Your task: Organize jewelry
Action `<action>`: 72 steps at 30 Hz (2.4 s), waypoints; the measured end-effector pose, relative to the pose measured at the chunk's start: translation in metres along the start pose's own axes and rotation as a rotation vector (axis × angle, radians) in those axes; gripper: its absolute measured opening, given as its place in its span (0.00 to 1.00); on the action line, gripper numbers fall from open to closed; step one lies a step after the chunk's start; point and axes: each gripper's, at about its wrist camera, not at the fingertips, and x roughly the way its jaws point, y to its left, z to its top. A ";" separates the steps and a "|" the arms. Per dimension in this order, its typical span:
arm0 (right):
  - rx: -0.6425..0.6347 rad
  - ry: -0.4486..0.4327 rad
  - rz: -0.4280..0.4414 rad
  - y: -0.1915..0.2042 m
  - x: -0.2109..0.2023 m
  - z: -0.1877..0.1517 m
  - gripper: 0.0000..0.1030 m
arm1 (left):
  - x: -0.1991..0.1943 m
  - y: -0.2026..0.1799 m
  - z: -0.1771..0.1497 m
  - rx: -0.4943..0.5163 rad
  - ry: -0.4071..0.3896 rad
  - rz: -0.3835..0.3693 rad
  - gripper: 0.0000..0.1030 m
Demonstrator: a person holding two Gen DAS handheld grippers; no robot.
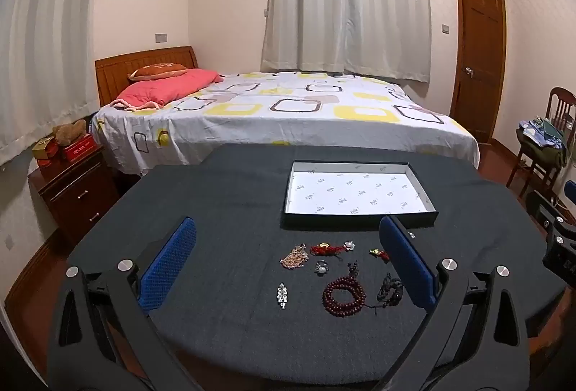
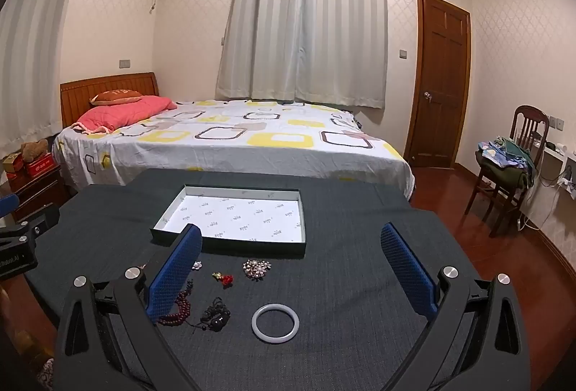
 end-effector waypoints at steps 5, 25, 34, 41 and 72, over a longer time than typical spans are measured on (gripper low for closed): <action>0.000 -0.003 0.000 0.000 -0.001 0.001 0.94 | -0.002 0.000 0.000 -0.003 -0.009 0.003 0.96; -0.003 -0.006 -0.001 0.004 -0.003 0.005 0.94 | -0.004 -0.002 0.005 -0.018 0.010 -0.034 0.96; -0.009 -0.002 0.009 0.005 -0.004 0.010 0.94 | -0.002 -0.002 0.005 -0.028 0.026 -0.043 0.96; -0.009 -0.003 0.008 0.005 -0.004 0.009 0.94 | -0.001 -0.001 0.004 -0.028 0.025 -0.042 0.96; -0.008 -0.003 0.008 0.006 -0.003 0.008 0.94 | 0.000 0.000 0.001 -0.029 0.027 -0.042 0.96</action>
